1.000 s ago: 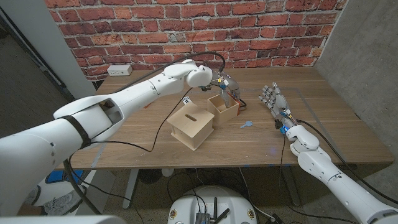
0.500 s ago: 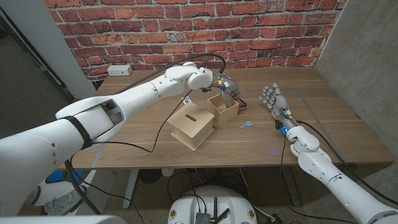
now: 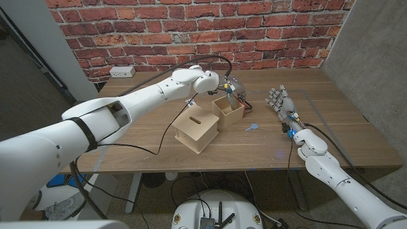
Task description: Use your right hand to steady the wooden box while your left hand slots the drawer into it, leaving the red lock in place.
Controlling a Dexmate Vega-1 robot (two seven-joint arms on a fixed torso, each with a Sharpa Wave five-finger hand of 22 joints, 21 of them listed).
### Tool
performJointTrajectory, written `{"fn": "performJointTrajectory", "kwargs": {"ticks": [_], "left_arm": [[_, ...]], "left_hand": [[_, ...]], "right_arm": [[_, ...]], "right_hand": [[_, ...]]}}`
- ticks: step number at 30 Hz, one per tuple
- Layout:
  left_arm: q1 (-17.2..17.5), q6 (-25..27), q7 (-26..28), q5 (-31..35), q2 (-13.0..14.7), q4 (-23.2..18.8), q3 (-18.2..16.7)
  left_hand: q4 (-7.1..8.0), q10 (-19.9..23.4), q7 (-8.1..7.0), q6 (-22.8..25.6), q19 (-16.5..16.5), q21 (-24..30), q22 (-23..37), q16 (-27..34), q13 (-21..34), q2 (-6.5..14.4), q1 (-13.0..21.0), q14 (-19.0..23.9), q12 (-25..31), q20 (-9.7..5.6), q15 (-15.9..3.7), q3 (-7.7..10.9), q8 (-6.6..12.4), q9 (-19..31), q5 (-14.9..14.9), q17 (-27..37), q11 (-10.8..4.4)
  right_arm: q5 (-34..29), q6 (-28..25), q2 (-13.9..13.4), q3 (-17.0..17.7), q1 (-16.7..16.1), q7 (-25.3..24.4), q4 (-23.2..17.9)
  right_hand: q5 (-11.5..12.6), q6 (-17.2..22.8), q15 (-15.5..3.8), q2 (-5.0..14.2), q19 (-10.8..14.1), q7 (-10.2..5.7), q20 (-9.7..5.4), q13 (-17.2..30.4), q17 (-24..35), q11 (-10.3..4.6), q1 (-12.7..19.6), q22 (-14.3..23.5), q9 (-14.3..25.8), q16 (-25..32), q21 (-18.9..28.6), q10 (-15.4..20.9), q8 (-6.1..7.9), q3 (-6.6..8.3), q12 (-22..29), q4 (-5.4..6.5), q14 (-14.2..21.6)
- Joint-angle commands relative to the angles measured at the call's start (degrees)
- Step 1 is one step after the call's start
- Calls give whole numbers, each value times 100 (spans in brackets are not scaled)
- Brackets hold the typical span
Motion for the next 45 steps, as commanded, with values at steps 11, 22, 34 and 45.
{"fn": "performJointTrajectory", "kwargs": {"ticks": [11,22,34,45], "left_arm": [[38,-18,500,211,44,88,108],[47,-67,720,218,26,188,106],[37,-100,1034,277,-4,359,146],[40,32,904,188,-28,356,134]], "left_hand": [[1,399,-81,431,253,53,15,92,7,90,322,436,82,-957,-787,-20,93,15,41,37,-91],[-7,850,-249,894,583,97,28,127,10,245,570,868,113,-965,-926,-44,157,22,86,49,-243],[16,1196,-417,1100,725,79,26,98,15,435,686,1211,122,-961,-968,60,130,19,142,43,-329],[111,1286,-980,1233,808,52,23,-6,23,341,351,1428,21,-961,-898,35,48,14,133,22,-192]], "right_arm": [[27,23,10,37,-25,-26,22],[33,4,12,35,-13,-25,28],[15,-7,35,15,38,-26,75],[26,26,69,4,95,33,150]], "right_hand": [[38,47,3,53,40,-7,-14,34,14,7,33,33,35,43,18,45,33,-4,25,37,68],[38,47,3,53,40,-7,-14,34,14,7,33,33,35,43,18,45,33,-4,25,37,68],[38,47,3,53,40,-7,-14,34,14,7,33,33,35,43,18,45,33,-4,25,37,68],[38,47,3,53,40,-7,-14,34,14,7,33,33,35,43,18,45,33,-4,25,37,68]]}}
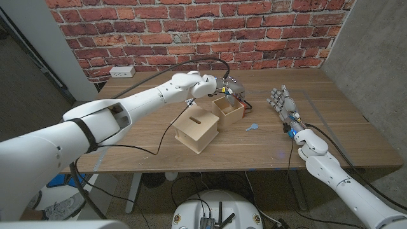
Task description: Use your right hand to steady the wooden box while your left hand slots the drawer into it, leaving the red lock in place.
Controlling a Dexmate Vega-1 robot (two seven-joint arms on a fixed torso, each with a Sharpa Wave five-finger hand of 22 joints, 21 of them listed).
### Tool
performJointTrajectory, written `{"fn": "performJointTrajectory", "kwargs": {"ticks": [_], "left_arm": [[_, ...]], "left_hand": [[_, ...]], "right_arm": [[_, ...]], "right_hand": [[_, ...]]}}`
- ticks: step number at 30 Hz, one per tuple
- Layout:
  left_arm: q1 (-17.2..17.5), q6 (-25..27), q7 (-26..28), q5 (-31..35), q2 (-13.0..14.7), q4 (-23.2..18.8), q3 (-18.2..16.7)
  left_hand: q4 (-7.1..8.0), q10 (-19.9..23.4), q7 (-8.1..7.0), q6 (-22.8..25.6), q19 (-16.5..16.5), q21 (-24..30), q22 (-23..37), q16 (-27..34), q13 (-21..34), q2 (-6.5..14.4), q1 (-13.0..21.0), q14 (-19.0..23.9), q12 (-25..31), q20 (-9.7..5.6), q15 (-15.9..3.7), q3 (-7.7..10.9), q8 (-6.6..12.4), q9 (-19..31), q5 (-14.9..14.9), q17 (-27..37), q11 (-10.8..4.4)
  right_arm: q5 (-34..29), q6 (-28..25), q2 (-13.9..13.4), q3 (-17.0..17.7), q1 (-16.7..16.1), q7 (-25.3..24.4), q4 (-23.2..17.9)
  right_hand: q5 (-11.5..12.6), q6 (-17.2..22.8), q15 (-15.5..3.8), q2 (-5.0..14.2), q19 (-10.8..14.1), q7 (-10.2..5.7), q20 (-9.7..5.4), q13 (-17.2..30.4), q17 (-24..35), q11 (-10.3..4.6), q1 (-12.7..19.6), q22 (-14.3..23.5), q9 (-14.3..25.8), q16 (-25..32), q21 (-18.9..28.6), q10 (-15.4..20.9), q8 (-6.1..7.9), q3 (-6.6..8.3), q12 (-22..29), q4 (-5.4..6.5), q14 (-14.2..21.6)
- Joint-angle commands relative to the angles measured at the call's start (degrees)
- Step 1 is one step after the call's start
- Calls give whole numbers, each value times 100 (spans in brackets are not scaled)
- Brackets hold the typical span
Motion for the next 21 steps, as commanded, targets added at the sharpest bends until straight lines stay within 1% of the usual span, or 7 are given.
{"fn": "performJointTrajectory", "kwargs": {"ticks": [1,7,9,10,12,14,21], "left_arm": [[5,112,-54,-96,-32,37,-7],[-6,119,-89,-133,-53,50,7],[-9,97,-47,-140,-60,73,11],[-9,90,-9,-130,-60,80,16],[-8,93,10,-127,-63,81,20],[-13,80,75,-97,-67,99,36],[-23,84,150,-50,-78,116,71]], "left_hand": [[36,25,-159,66,69,6,24,-28,10,-48,-121,71,-19,-935,-641,8,-25,15,24,7,94],[32,133,-226,203,94,2,23,-25,11,-28,-178,133,4,-935,-651,45,-11,14,32,9,104],[18,231,-206,235,114,2,23,-5,10,42,-159,220,22,-932,-679,107,-25,13,45,17,90],[-13,331,-168,316,131,3,24,-13,10,60,-131,256,38,-931,-686,151,-16,12,50,14,31],[-40,397,-163,400,148,4,24,-12,9,85,-92,303,41,-929,-702,199,-5,11,56,16,-4],[-65,417,-134,460,155,2,24,-18,8,97,-51,327,30,-931,-713,238,0,11,59,14,-6],[-97,628,-168,570,159,-6,23,2,10,154,53,485,49,-924,-737,352,-18,12,64,27,-30]], "right_arm": [[-4,21,38,-20,67,54,80],[-5,11,37,-16,60,32,73],[-3,11,40,-16,60,33,76],[1,12,41,-16,62,40,80],[2,10,45,-17,63,36,82],[0,13,50,-21,72,41,93],[-5,23,57,-21,77,40,107]], "right_hand": [[38,47,3,53,40,-7,-14,34,14,7,33,33,35,43,18,45,33,-4,25,37,68],[38,47,3,53,40,-7,-14,34,14,7,33,33,35,43,18,45,33,-4,25,37,68],[38,47,3,53,40,-7,-14,34,14,7,33,33,35,43,18,45,33,-4,25,37,68],[38,47,3,53,40,-7,-14,34,14,7,33,33,35,43,18,45,33,-4,25,37,68],[38,47,3,53,40,-7,-14,34,14,7,33,33,35,43,18,45,33,-4,25,37,68],[38,47,3,53,40,-7,-14,34,14,7,33,33,35,43,18,45,33,-4,25,37,68],[38,47,3,53,40,-7,-14,34,14,7,33,33,35,43,18,45,33,-4,25,37,68]]}}
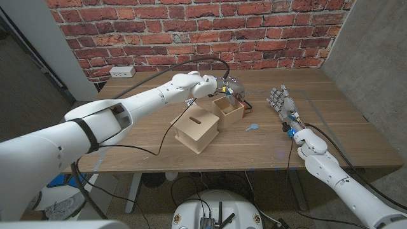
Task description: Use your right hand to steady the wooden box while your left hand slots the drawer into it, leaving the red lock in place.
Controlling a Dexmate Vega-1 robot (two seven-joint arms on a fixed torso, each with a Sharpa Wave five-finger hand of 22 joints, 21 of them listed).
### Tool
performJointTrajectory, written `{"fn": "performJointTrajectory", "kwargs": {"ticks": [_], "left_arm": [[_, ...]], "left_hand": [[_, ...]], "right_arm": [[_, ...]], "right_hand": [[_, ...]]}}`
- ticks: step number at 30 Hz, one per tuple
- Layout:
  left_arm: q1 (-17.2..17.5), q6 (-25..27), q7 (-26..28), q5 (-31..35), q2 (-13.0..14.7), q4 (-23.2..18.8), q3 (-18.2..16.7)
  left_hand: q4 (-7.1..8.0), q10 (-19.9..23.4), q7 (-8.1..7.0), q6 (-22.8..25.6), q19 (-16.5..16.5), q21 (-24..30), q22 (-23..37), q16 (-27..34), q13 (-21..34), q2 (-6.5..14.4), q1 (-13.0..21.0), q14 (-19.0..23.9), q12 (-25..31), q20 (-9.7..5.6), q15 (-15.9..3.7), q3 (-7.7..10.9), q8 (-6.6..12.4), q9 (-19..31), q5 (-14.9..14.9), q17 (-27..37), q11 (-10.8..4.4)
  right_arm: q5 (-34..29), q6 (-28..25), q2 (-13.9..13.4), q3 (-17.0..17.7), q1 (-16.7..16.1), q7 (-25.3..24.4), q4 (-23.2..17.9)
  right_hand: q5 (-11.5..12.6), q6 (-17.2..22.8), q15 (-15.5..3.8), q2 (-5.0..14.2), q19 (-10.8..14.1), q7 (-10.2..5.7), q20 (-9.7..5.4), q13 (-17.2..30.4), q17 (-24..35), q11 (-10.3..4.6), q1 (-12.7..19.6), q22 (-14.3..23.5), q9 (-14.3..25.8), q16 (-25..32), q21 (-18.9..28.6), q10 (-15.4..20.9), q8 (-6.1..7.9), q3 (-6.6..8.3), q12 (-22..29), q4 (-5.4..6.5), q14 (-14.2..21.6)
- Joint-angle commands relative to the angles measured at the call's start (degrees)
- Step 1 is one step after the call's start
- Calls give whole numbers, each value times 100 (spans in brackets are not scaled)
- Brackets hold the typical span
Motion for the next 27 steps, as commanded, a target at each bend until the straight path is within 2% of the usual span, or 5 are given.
{"fn": "performJointTrajectory", "kwargs": {"ticks": [1,9,13,17,27], "left_arm": [[-18,6,115,29,-27,43,45],[5,70,56,14,-13,-27,36],[57,127,128,73,30,-134,28],[64,159,77,94,32,-165,35],[77,208,40,123,18,-195,37]], "left_hand": [[2,110,-11,131,56,-7,24,1,11,30,74,94,24,-922,-606,78,26,14,19,14,9],[11,368,4,280,63,-7,27,-8,16,119,119,221,53,-924,-625,189,22,18,16,5,32],[-27,483,43,546,81,-1,31,-3,18,212,252,351,25,-922,-657,286,72,24,14,8,9],[-28,578,161,790,88,0,33,16,20,280,334,464,14,-921,-665,328,127,35,0,21,1],[-34,914,325,1232,176,19,38,59,28,360,475,782,23,-903,-685,337,133,-4,-49,45,-55]], "right_arm": [[0,26,20,-4,14,8,29],[9,30,17,-3,4,24,25],[18,30,-3,15,-31,15,-13],[23,22,-14,26,-59,-9,-44],[37,36,-13,32,-47,32,-10]], "right_hand": [[38,47,3,53,40,-7,-14,34,14,7,33,33,35,43,18,45,33,-4,25,37,68],[38,47,3,53,40,-7,-14,34,14,7,33,33,35,43,18,45,33,-4,25,37,68],[38,47,3,53,40,-7,-14,34,14,7,33,33,35,43,18,45,33,-4,25,37,68],[38,47,3,53,40,-7,-14,34,14,7,33,33,35,43,18,45,33,-4,25,37,68],[38,47,3,53,40,-7,-14,34,14,7,33,33,35,43,18,45,33,-4,25,37,68]]}}
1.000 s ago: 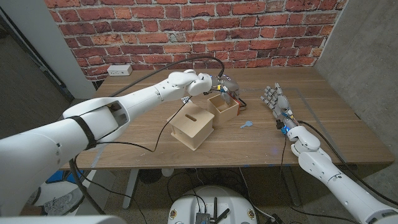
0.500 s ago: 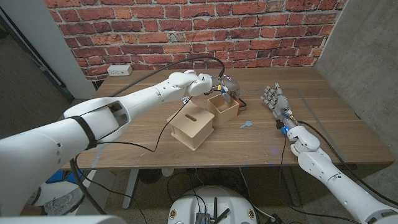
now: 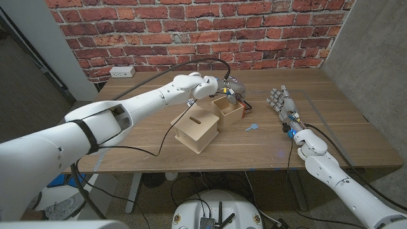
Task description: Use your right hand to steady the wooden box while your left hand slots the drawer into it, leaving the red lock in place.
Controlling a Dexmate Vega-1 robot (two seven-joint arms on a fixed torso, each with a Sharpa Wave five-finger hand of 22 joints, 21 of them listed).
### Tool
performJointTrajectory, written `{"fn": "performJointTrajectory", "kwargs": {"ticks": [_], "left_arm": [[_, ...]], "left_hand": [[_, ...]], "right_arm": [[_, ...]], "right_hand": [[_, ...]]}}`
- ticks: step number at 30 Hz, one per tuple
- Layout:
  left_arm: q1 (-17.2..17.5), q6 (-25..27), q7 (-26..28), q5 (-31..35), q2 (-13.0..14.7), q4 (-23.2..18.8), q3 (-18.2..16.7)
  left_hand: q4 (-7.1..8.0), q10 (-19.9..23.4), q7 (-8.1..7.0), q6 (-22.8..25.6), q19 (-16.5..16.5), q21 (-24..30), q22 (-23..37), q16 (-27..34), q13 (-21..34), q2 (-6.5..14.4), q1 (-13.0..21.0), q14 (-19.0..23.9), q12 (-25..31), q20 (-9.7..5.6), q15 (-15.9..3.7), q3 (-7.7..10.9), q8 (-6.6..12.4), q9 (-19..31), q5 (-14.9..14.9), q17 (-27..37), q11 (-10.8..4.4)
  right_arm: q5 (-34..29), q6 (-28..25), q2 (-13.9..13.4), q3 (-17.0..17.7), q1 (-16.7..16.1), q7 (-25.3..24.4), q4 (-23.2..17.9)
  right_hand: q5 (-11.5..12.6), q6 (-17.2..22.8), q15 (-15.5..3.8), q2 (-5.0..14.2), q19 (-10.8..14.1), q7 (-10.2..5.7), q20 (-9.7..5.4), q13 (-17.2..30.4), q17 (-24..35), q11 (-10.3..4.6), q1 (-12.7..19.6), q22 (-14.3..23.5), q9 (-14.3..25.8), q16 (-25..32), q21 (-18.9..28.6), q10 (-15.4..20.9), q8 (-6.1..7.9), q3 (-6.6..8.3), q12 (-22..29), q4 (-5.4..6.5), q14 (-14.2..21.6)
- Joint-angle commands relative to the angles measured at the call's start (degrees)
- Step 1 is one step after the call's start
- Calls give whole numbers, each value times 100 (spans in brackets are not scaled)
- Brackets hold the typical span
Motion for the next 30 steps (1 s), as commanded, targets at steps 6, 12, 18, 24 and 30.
{"fn": "performJointTrajectory", "kwargs": {"ticks": [6,12,18,24,30], "left_arm": [[47,141,-86,55,32,-176,-31],[52,228,-134,108,58,-272,-54],[43,326,-246,98,42,-295,-82],[30,411,-275,95,58,-345,-130],[61,531,-327,92,91,-460,-175]], "left_hand": [[-9,337,143,402,135,18,9,69,33,130,145,344,16,-899,-541,-8,13,7,-23,59,-21],[-6,384,136,428,149,17,9,80,36,139,167,407,8,-898,-543,-27,-7,10,-27,65,-30],[-3,398,130,484,158,15,9,77,38,142,179,438,-6,-899,-544,-43,-1,21,-30,65,-34],[0,433,150,516,161,11,9,80,41,152,193,475,-8,-900,-545,-58,-2,30,-31,69,-34],[-2,453,156,529,164,8,8,82,43,155,206,500,-11,-899,-546,-68,-7,35,-32,70,-35]], "right_arm": [[30,9,-31,30,-10,35,0],[42,12,-42,36,1,72,9],[43,-11,-90,55,-29,67,-44],[34,-33,-137,61,-45,82,-93],[20,-43,-180,69,-66,83,-145]], "right_hand": [[38,47,3,53,40,-7,-14,34,14,7,33,33,35,43,18,45,33,-4,25,37,68],[38,47,3,53,40,-7,-14,34,14,7,33,33,35,43,18,45,33,-4,25,37,68],[38,47,3,53,40,-7,-14,34,14,7,33,33,35,43,18,45,33,-4,25,37,68],[38,47,3,53,40,-7,-14,34,14,7,33,33,35,43,18,45,33,-4,25,37,68],[38,47,3,53,40,-7,-14,34,14,7,33,33,35,43,18,45,33,-4,25,37,68]]}}
